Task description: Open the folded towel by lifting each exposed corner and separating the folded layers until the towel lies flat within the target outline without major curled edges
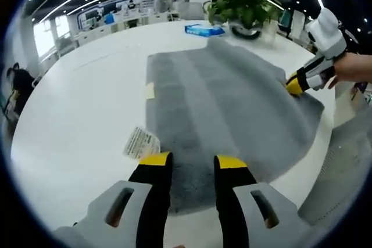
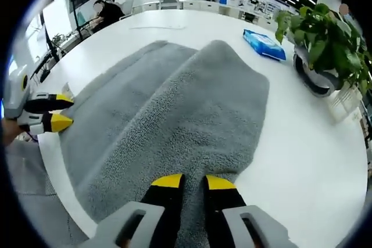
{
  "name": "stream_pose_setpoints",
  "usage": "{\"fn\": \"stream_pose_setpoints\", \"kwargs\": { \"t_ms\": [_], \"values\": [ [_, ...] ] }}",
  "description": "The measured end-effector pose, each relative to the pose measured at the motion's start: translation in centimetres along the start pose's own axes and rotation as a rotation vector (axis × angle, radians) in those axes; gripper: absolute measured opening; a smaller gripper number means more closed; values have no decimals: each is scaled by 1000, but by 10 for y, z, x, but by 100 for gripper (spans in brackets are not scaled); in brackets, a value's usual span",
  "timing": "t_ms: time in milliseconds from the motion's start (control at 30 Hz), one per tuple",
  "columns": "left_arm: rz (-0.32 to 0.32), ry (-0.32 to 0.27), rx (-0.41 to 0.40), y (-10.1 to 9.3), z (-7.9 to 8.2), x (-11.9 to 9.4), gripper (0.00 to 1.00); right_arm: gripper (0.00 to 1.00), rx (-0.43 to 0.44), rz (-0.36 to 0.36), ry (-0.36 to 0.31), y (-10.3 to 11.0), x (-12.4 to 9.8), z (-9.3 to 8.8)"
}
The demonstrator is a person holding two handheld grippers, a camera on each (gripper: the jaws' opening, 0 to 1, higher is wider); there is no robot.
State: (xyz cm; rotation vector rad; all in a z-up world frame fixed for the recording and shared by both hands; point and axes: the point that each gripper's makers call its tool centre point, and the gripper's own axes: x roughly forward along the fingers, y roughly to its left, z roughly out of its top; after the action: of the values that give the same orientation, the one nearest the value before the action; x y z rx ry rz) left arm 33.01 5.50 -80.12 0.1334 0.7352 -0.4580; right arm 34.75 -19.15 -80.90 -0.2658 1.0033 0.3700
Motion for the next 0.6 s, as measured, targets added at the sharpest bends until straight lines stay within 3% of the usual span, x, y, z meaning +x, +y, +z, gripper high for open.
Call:
{"fn": "stream_pose_setpoints", "kwargs": {
  "t_ms": [600],
  "values": [
    [76,-23,-79,30,-7,-7,26,7,-124,-15,-10,15,18,31]
  ]
}}
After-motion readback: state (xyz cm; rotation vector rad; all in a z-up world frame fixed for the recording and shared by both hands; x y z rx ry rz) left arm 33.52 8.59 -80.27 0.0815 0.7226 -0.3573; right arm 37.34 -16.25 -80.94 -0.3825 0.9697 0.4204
